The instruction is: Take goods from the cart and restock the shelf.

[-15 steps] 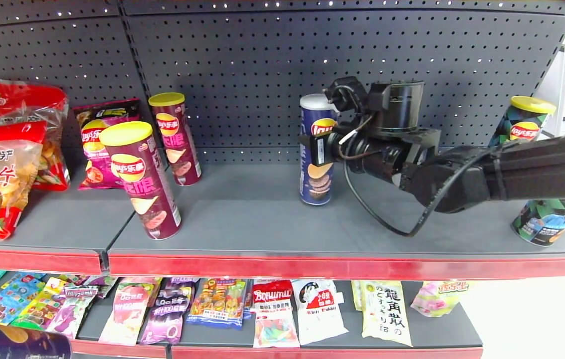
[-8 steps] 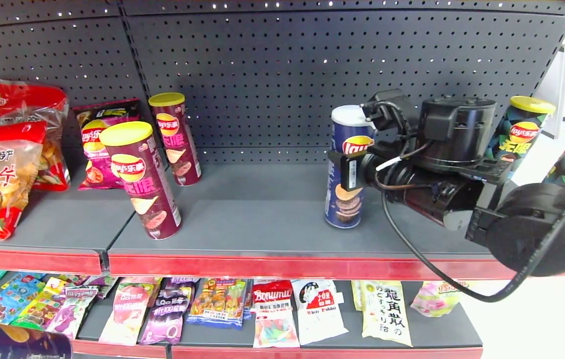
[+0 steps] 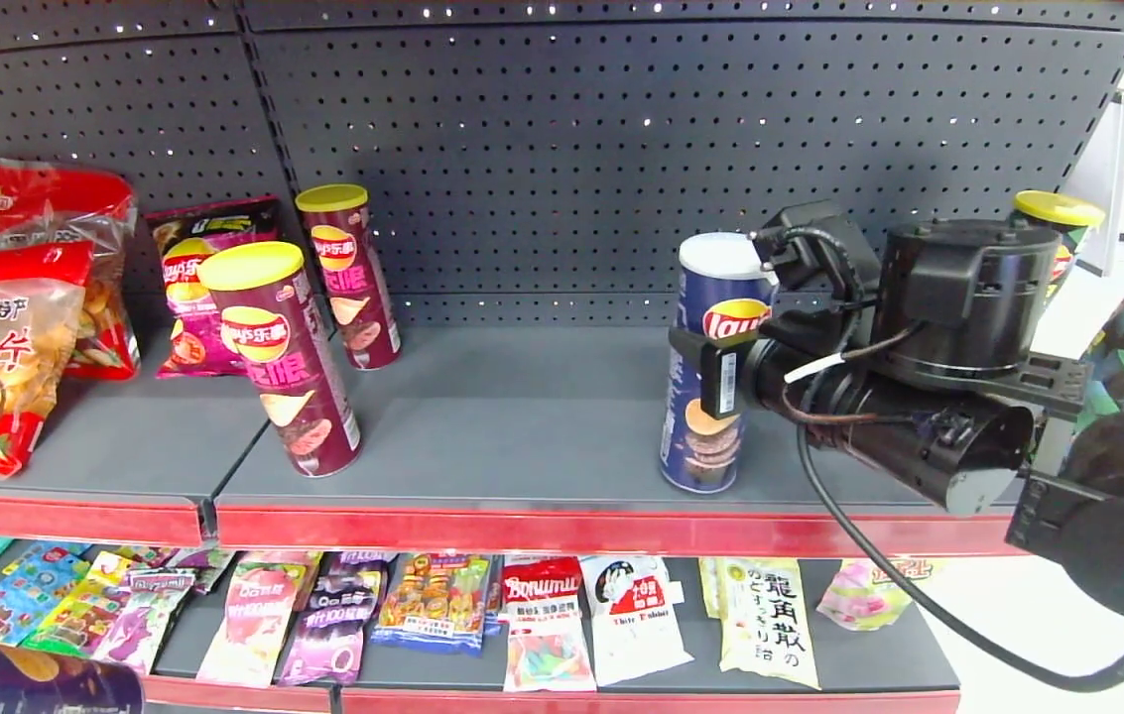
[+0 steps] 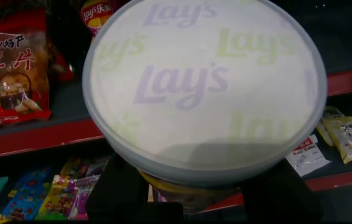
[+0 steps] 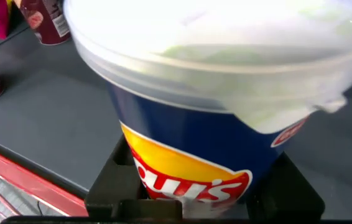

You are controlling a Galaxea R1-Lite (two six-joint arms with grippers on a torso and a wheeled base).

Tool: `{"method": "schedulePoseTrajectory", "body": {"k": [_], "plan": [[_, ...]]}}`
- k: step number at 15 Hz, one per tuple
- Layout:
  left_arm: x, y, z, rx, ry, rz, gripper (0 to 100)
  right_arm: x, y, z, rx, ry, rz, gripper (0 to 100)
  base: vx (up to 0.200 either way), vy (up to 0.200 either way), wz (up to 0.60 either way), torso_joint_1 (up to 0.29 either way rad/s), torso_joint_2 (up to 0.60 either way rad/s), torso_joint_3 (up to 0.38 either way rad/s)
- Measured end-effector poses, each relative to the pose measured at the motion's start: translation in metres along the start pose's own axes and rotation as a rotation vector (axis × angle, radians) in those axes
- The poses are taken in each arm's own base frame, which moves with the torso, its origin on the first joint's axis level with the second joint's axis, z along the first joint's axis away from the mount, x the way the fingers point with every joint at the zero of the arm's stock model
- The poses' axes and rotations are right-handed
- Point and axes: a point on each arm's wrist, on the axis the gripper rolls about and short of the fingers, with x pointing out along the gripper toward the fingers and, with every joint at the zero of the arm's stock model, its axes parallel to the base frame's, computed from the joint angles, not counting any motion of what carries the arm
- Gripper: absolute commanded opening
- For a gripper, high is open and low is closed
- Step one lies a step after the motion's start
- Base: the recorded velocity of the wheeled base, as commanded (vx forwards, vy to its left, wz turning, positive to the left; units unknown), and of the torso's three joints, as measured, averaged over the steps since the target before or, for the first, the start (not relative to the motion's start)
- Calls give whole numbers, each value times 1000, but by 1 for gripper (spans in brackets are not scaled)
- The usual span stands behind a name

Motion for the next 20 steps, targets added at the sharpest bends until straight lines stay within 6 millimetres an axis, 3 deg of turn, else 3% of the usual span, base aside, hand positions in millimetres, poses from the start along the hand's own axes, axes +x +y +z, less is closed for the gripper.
{"method": "schedulePoseTrajectory", "body": {"k": [10,20], "plan": [[-1,0,-1,0,-2,-1,0,-5,7,-10,-4,27,24,0,0,0,0,0,0,0],[-1,-1,-2,-1,1,-5,0,9,2,-3,9,13,-5,0,0,0,0,0,0,5]]}}
